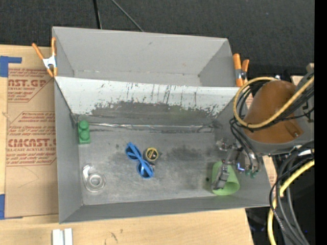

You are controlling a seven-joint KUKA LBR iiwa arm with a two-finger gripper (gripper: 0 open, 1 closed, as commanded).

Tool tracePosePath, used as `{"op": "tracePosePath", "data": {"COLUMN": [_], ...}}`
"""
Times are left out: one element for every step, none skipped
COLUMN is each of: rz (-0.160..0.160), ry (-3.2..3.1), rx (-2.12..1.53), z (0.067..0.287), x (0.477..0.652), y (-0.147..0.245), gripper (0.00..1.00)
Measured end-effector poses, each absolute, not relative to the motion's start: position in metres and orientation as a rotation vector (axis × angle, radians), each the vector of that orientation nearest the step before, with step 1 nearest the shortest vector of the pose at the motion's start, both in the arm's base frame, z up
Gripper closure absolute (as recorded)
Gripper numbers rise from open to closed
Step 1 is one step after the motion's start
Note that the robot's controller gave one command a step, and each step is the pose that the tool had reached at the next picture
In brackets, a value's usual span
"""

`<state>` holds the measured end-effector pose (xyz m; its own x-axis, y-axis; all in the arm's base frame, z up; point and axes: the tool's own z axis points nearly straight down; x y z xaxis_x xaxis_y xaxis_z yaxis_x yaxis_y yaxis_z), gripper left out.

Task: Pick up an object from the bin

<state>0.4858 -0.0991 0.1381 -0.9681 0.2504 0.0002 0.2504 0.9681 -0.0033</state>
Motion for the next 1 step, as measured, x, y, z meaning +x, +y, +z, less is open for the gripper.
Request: {"op": "tracePosePath", "data": {"rz": [0.001], "ry": [-3.138], "rx": [0.110], "z": [0.0947], "x": [0.4919], "y": [-0.1509], "gripper": [0.00]}}
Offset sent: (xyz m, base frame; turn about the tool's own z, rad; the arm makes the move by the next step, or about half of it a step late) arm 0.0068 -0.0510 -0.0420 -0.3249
